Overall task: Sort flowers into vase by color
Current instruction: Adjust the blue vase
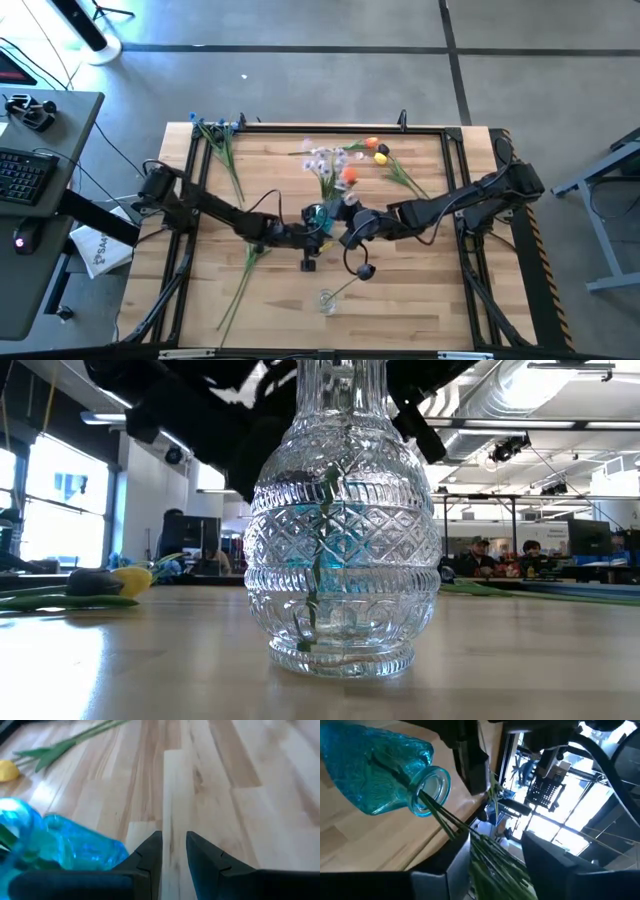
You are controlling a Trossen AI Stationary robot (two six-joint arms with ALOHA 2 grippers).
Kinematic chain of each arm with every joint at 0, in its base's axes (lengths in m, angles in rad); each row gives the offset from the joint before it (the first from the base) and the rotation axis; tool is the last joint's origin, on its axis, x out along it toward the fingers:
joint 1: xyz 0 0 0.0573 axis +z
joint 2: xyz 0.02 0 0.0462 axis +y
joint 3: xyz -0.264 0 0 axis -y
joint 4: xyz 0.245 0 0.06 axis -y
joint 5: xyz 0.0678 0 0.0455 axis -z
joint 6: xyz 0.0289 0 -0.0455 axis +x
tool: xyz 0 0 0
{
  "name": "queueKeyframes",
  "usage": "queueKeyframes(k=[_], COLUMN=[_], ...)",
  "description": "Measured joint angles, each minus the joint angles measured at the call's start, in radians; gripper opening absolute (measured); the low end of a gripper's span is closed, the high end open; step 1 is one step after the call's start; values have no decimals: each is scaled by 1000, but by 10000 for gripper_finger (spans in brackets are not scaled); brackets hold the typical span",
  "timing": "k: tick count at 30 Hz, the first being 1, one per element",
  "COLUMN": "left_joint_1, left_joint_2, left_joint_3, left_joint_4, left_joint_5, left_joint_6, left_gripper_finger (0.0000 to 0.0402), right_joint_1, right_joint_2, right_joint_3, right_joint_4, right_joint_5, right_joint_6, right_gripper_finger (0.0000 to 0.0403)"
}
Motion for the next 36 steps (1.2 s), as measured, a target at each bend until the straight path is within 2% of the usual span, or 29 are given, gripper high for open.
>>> queueKeyframes(k=[5,10,16,20,23,29,32,36], left_joint_1=[-10,-37,-82,-111,-124,-113,-111,-103], left_joint_2=[-4,-14,-55,-96,-106,-109,-109,-109], left_joint_3=[-2,-5,-5,-5,-6,-56,-80,-124], left_joint_4=[-19,-31,-64,-146,-197,-204,-202,-201], left_joint_5=[-42,-86,-145,-209,-259,-265,-265,-266], left_joint_6=[-5,-35,-50,-90,-115,-186,-227,-293], left_gripper_finger=[76,76,76,76,76,76,76,76], right_joint_1=[27,61,95,125,135,118,105,66], right_joint_2=[0,0,-33,-86,-137,-212,-243,-255], right_joint_3=[0,0,0,0,0,0,0,-1], right_joint_4=[8,65,90,59,-17,-181,-289,-439], right_joint_5=[46,108,101,84,33,4,-37,-175], right_joint_6=[-1,17,160,347,520,851,1021,1280], right_gripper_finger=[200,200,200,200,200,202,219,261])
